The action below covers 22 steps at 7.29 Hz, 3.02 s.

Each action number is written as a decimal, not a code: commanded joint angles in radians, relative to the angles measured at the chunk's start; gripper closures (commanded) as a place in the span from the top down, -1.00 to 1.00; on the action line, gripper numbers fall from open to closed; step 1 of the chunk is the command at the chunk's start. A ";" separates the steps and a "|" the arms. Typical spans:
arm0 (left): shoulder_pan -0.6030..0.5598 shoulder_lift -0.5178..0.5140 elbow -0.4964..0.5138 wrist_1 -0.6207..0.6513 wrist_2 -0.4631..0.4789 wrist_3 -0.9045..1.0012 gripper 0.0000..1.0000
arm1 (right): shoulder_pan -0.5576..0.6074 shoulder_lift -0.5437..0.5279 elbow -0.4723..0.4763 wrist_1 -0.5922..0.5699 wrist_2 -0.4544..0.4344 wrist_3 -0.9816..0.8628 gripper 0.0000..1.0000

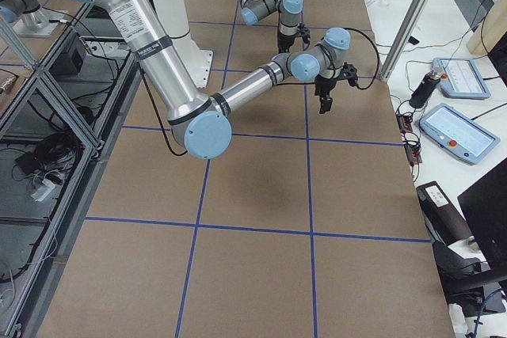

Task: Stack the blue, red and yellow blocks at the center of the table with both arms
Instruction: 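Lower the red cube onto the blue cube and open the left gripper, then move the left gripper back toward the yellow cube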

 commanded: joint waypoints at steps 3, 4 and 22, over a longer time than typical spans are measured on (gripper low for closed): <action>-0.045 0.004 -0.052 0.013 -0.002 0.008 1.00 | 0.003 0.005 0.000 -0.002 0.002 0.001 0.98; -0.106 0.034 -0.131 0.029 -0.024 0.038 1.00 | 0.003 0.014 0.006 -0.009 0.012 0.004 0.98; -0.383 0.803 -0.331 -0.281 -0.083 0.281 1.00 | 0.007 -0.009 0.006 -0.002 0.005 0.008 0.98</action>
